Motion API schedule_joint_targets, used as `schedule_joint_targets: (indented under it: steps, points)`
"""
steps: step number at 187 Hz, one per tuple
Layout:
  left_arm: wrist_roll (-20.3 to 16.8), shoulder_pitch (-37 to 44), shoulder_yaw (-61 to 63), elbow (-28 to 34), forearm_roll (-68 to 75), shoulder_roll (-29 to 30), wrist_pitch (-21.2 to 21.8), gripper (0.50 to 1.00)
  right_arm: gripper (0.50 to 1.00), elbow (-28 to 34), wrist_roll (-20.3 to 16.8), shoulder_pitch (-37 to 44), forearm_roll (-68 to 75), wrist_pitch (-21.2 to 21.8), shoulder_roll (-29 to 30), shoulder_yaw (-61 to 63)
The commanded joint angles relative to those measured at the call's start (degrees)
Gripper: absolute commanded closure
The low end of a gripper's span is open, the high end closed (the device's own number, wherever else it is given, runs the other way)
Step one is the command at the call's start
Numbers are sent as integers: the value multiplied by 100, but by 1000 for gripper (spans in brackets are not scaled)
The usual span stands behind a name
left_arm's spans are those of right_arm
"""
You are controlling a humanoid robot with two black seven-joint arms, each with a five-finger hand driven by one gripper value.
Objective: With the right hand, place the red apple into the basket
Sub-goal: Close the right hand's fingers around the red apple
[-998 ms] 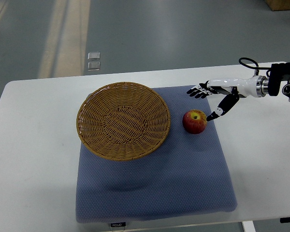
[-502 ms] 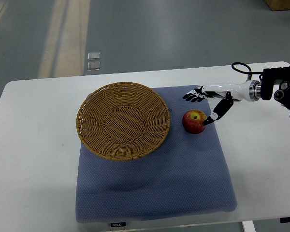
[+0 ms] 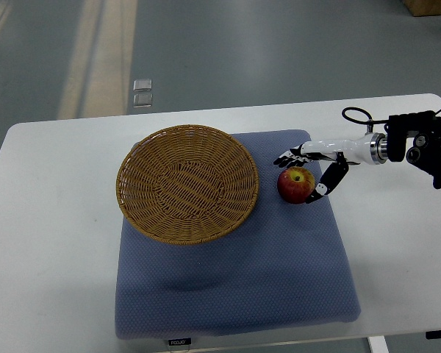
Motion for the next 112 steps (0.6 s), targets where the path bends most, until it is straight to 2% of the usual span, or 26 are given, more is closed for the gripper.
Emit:
schedule_joint_targets:
  steps: [1,30,105,112]
  points:
    - [0,0,0,0,0,0,-2,500,583,-20,-4,-71,-30,-240,3,-9]
    - [0,0,0,0,0,0,-1,500,591,-135,-13,-115,-30,-503,100,-9]
    - [0,0,0,0,0,0,7,500,628,-161,-4,-115,-30,-503,249,-167]
    - [0,0,0,9,0,0,-2,500,664,-161,5,-106,-30,-503,249,-167]
